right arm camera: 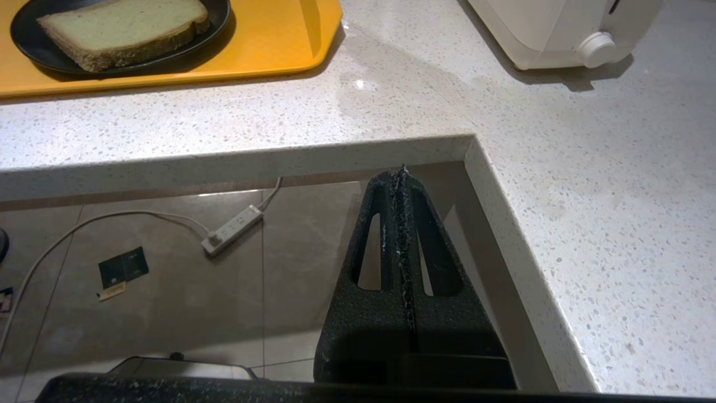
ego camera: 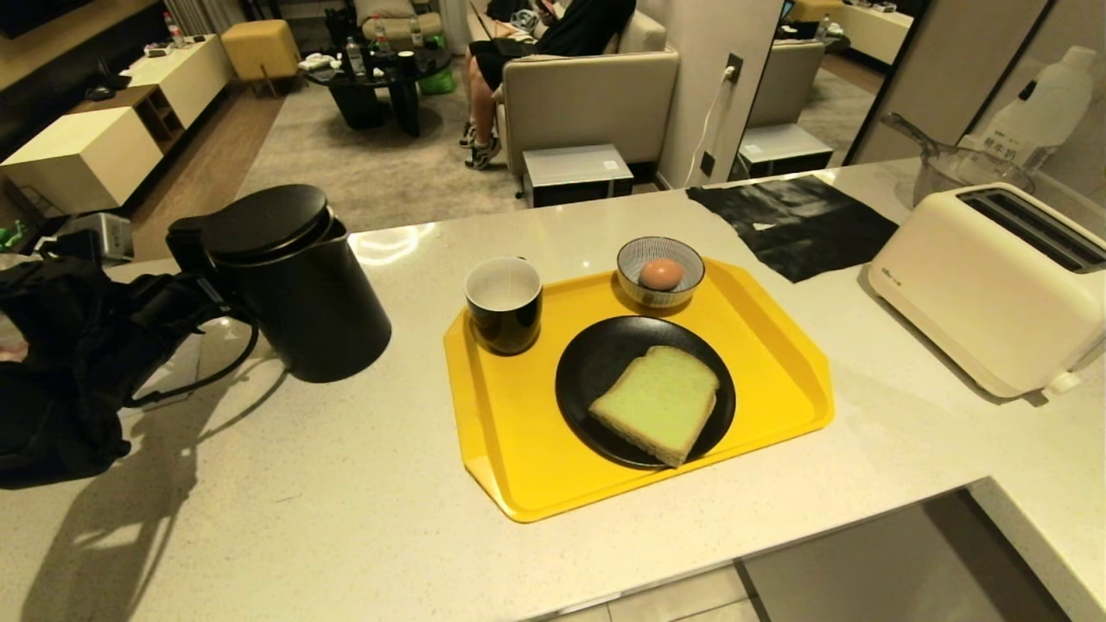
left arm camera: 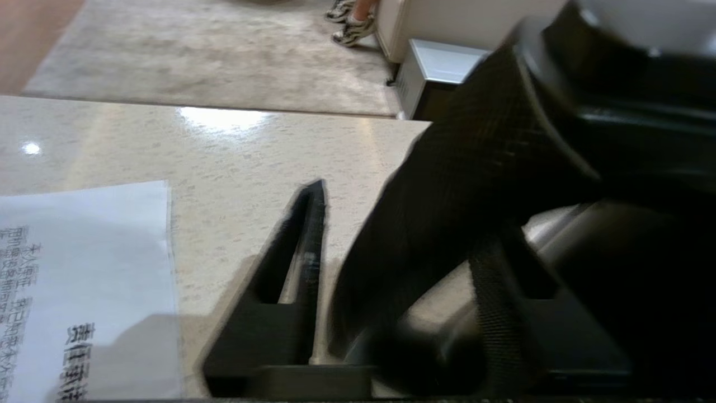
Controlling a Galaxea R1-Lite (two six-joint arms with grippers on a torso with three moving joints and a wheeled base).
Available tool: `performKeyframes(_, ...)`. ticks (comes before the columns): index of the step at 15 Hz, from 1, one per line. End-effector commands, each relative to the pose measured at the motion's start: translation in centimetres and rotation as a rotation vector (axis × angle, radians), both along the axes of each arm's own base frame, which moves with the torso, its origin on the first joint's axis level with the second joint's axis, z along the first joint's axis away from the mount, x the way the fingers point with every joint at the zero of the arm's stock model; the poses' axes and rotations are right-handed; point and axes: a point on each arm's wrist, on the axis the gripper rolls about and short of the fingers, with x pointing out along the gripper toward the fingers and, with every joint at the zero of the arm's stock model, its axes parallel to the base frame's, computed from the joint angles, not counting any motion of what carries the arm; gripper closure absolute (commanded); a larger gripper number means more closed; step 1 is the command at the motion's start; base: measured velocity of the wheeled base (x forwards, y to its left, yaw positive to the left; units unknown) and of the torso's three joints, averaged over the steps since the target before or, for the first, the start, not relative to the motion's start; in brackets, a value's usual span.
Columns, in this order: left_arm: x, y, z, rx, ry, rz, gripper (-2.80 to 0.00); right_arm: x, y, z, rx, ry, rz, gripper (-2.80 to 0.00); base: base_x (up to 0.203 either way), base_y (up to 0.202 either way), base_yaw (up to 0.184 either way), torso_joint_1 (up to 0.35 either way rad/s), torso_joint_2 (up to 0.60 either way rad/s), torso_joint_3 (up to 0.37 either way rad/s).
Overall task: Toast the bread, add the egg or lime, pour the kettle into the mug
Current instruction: Put the kettle back
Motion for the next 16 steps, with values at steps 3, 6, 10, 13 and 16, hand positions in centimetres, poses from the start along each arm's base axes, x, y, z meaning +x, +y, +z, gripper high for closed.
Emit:
performKeyframes(3,-0.2,-0.1,0.3,-0.014,-0.009,-0.006,-2.8,0.2,0.0,-0.7,-0.001,0.026,0.001,0.0,0.0,0.0,0.0,0.0,0.0,0.0)
performKeyframes(6,-0.7,-0.4,0.2,-0.018,0.002,-0.014,-2.8,0.2,0.0,-0.7,-0.001,0.026,0.002,0.0,0.0,0.0,0.0,0.0,0.0,0.0)
performKeyframes(10,-0.9,-2.1,-0.1,-0.021,0.019,-0.064,-2.8,0.2,0.0,-0.7,-0.001,0.026,0.001,0.0,0.0,0.0,0.0,0.0,0.0,0.0)
performKeyframes(13,-0.7,-3.5,-0.5,-0.02,0.033,-0.099,-2.8,0.2,0.0,-0.7,-0.001,0.026,0.001,0.0,0.0,0.0,0.0,0.0,0.0,0.0)
performKeyframes(16,-0.9,-3.7,-0.8,-0.012,0.052,-0.101,-2.8,0.2,0.0,-0.7,-0.001,0.026,0.001,0.0,0.0,0.0,0.0,0.0,0.0,0.0)
